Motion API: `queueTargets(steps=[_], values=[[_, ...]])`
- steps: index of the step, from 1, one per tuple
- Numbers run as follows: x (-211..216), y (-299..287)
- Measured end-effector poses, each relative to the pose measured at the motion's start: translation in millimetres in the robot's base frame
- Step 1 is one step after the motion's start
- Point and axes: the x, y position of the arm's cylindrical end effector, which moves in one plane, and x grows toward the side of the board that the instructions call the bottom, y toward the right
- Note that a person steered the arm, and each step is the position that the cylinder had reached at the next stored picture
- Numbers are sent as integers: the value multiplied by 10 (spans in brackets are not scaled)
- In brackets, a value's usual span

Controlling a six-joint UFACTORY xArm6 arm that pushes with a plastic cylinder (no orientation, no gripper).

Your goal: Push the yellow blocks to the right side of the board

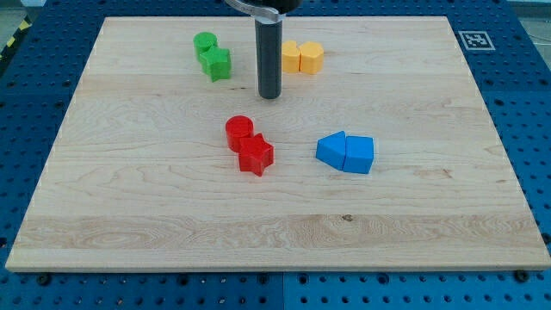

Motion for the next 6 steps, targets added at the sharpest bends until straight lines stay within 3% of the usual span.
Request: queueTargets(steps=[1,4,6], values=[[27,0],[-680,-84],[-694,741]])
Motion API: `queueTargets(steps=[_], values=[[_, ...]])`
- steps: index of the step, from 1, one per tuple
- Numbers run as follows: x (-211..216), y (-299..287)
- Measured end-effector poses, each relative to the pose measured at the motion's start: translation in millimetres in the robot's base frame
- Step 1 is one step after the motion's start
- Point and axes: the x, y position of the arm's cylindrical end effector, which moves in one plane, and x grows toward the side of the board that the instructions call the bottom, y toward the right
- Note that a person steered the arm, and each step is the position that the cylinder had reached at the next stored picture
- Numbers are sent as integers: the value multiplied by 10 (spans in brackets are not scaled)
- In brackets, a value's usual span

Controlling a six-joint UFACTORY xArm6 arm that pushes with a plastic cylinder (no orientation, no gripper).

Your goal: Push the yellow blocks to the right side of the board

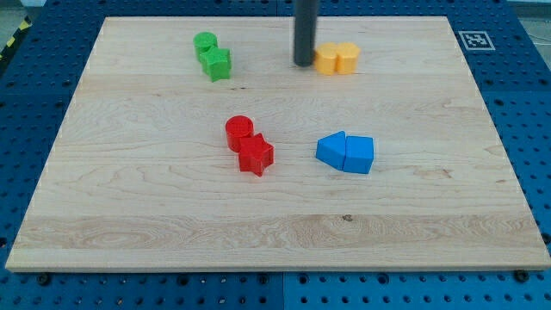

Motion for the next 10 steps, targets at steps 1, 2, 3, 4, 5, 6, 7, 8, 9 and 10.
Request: queueTargets(steps=[1,2,3,4,5,6,7,8,9,10], values=[[0,490],[9,685],[214,564],[518,610],[448,867],[167,950],[-119,950],[-156,950],[78,960],[283,1113]])
